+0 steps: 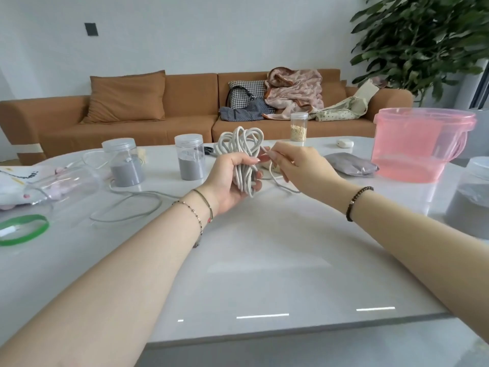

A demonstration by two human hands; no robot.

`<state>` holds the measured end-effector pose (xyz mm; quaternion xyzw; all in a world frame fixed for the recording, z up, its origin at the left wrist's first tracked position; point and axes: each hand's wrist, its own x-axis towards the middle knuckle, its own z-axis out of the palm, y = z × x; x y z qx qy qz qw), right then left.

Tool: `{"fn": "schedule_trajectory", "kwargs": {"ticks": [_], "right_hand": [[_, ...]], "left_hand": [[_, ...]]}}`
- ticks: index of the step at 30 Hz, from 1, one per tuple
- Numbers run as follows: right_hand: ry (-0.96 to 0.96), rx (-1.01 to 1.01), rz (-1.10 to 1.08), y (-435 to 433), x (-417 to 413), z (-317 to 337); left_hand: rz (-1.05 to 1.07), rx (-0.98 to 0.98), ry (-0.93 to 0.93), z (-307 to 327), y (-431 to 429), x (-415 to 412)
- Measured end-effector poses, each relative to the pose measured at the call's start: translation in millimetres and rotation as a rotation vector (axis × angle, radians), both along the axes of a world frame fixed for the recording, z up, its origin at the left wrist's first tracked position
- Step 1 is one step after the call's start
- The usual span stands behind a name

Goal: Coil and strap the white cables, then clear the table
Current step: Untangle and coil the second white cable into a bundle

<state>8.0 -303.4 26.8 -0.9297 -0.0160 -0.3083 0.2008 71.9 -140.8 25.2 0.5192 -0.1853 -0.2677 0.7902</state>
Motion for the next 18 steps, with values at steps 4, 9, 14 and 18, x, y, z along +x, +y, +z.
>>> {"fn": "schedule_trajectory", "kwargs": {"ticks": [4, 9, 14, 18], "right_hand": [[0.029, 0.015, 0.023, 1.9, 0.9, -2.0], [0.063, -0.008, 0.161, 18.4, -0.4, -12.4], [0.081, -0.024, 0.176, 28.7, 2.6, -14.5], [0.117, 0.111, 0.201, 31.0, 0.7, -14.0]], "left_hand": [[-0.064, 0.027, -0.023, -3.9, 8.9, 5.0], [-0.075, 0.060, -0.067, -2.3, 20.7, 16.6], [0.025, 0.154, -0.114, -11.4, 21.9, 31.3], [0.254, 0.024, -0.077, -13.1, 20.0, 40.0]]}}
